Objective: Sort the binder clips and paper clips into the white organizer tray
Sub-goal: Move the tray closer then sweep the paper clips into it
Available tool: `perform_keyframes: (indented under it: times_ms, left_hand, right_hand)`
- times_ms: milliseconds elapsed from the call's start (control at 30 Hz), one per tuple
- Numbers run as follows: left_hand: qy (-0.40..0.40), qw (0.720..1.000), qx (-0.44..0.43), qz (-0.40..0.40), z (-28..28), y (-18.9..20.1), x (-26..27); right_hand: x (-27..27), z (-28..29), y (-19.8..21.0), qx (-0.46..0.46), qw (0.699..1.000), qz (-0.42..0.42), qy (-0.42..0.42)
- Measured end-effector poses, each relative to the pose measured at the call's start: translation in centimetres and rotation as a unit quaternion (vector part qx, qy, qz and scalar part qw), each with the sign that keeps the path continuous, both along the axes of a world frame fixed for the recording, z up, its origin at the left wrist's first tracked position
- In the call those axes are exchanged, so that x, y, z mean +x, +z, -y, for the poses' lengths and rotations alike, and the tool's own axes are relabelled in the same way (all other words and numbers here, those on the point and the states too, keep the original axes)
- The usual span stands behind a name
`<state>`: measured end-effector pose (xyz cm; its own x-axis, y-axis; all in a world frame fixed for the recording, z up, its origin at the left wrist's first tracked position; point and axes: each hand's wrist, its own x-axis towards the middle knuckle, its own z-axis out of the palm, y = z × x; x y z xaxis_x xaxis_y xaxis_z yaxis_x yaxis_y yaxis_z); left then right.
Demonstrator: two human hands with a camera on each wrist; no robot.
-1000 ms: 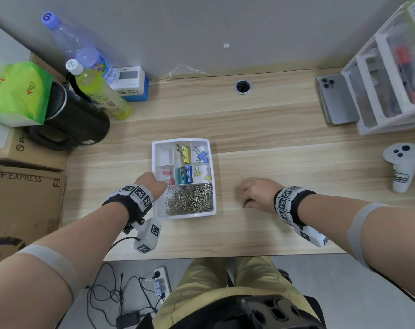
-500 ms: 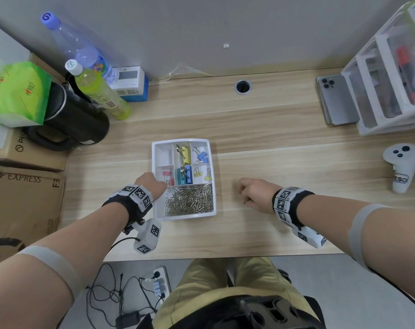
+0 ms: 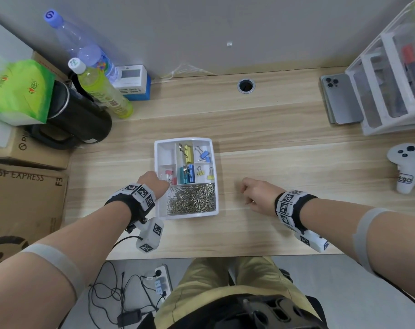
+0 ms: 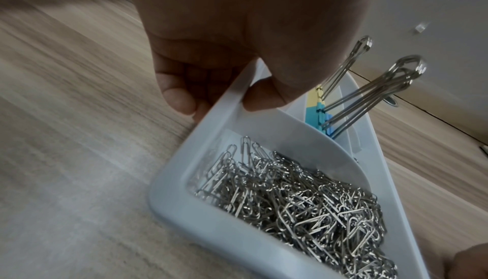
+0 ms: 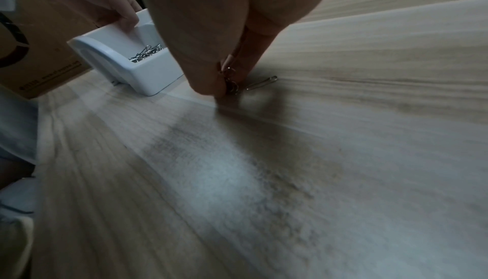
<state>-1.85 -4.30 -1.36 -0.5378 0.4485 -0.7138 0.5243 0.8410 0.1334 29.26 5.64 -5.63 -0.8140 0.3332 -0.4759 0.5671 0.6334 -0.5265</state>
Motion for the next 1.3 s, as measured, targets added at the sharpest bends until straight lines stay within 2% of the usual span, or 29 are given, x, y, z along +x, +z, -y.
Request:
perform_keyframes:
  times_ms: [333, 467, 600, 667, 867, 1000, 1300]
  left_hand:
    - [-0.004, 1.000, -0.001, -0.003, 0.0, 0.1, 0.0]
    - [0.002, 1.000, 0.004, 0.003, 0.1, 0.0, 0.0]
    - [0.008, 1.000, 0.005, 0.004, 0.0, 0.0, 0.1]
    - [0.009, 1.000, 0.004, 0.004, -0.2, 0.1, 0.3]
    - [-0.001, 1.000, 0.007, 0.006, -0.9, 0.2, 0.9]
    - [-0.006, 1.000, 0.007, 0.007, -1.2, 0.2, 1.1]
    - [-0.012, 1.000, 0.010, 0.015, -1.4, 0.0, 1.0]
  right_hand:
    - [-0.5, -0.1, 0.0, -0.031, 0.998, 0.005, -0.061]
    - [-0.9, -1.0, 0.5, -0.058, 0.986, -0.038, -0.153]
    - [-1.8, -2.2, 1.2, -0.099, 0.956, -0.059, -0.269]
    - [-2.9, -2.4, 1.8, -0.115, 0.946, -0.066, -0.294]
    - [-7.6, 0.5, 3.9, -0.182, 0.946, -0.088, -0.254]
    - [-9.6, 2.0, 4.2, -0.184, 0.956, -0.099, -0.207]
    - [-7.4, -0.3, 3.6, -0.161, 0.956, -0.098, -0.224]
